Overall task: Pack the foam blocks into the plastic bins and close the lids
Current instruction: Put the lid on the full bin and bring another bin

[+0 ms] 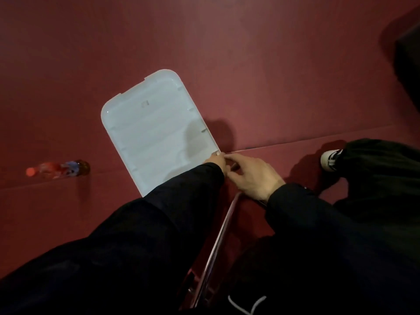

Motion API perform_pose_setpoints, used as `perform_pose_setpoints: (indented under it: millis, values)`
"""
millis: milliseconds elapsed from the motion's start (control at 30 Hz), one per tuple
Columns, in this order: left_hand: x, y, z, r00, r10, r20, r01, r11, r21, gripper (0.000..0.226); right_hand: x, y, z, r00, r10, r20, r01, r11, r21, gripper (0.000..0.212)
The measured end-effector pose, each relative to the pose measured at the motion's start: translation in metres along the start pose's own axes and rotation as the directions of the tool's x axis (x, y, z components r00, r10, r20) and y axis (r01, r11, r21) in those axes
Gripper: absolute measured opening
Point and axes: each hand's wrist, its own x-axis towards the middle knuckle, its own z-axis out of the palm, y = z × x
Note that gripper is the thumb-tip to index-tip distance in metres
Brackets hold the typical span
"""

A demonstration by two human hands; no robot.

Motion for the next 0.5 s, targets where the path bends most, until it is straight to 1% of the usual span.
perform_pose_setpoints:
  millis: [33, 100, 167, 200, 233, 300, 367, 433, 500]
  values:
    - [0.009, 0.003, 0.009, 0.999, -0.021, 0.043, 0.02, 0.999, 0.037, 0.062, 0.0, 0.009, 0.0, 1.0, 0.026, 0.005, -0.026, 0.999, 0.027, 0.053]
    - [0.025, 0.008, 0.027, 0.995, -0.046, 0.092, 0.033, 0.99, 0.136, 0.067, -0.003, 0.027, 0.0, 0.997, 0.075, 0.012, -0.076, 0.995, 0.065, 0.054]
    - [0.034, 0.015, 0.042, 0.992, -0.071, 0.107, 0.046, 0.975, 0.219, 0.074, -0.005, 0.044, 0.0, 0.991, 0.131, 0.026, -0.133, 0.988, 0.077, 0.057]
    - [0.038, 0.016, 0.048, 0.991, -0.074, 0.111, 0.048, 0.975, 0.218, 0.072, -0.006, 0.051, 0.0, 0.987, 0.154, 0.039, -0.157, 0.984, 0.08, 0.059]
    - [0.04, 0.017, 0.054, 0.991, -0.065, 0.113, 0.044, 0.984, 0.174, 0.067, -0.006, 0.055, 0.0, 0.984, 0.172, 0.051, -0.176, 0.98, 0.089, 0.06]
    - [0.046, 0.018, 0.063, 0.989, -0.053, 0.137, 0.033, 0.99, 0.141, 0.055, -0.005, 0.06, -0.001, 0.982, 0.18, 0.047, -0.185, 0.975, 0.123, 0.061]
    - [0.051, 0.017, 0.066, 0.988, -0.082, 0.13, 0.06, 0.984, 0.165, 0.057, -0.004, 0.06, -0.004, 0.987, 0.158, 0.033, -0.161, 0.977, 0.14, 0.061]
    - [0.055, 0.014, 0.068, 0.987, -0.129, 0.093, 0.111, 0.977, 0.181, 0.062, -0.007, 0.059, -0.007, 0.989, 0.144, 0.032, -0.147, 0.977, 0.154, 0.06]
    - [0.049, 0.015, 0.062, 0.995, -0.102, -0.022, 0.104, 0.976, 0.189, 0.056, -0.01, 0.059, -0.011, 0.987, 0.161, 0.029, -0.164, 0.971, 0.173, 0.058]
